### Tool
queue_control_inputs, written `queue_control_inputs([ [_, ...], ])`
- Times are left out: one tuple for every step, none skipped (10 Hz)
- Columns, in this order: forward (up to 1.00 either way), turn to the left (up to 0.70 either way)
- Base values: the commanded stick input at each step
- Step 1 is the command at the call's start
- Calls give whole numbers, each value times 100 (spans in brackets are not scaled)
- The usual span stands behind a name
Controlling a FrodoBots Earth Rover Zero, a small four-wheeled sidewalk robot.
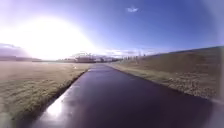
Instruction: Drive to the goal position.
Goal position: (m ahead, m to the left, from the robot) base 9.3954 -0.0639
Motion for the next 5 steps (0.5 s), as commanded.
queue_control_inputs([
  [100,7],
  [100,1],
  [100,0],
  [100,0],
  [100,0],
])
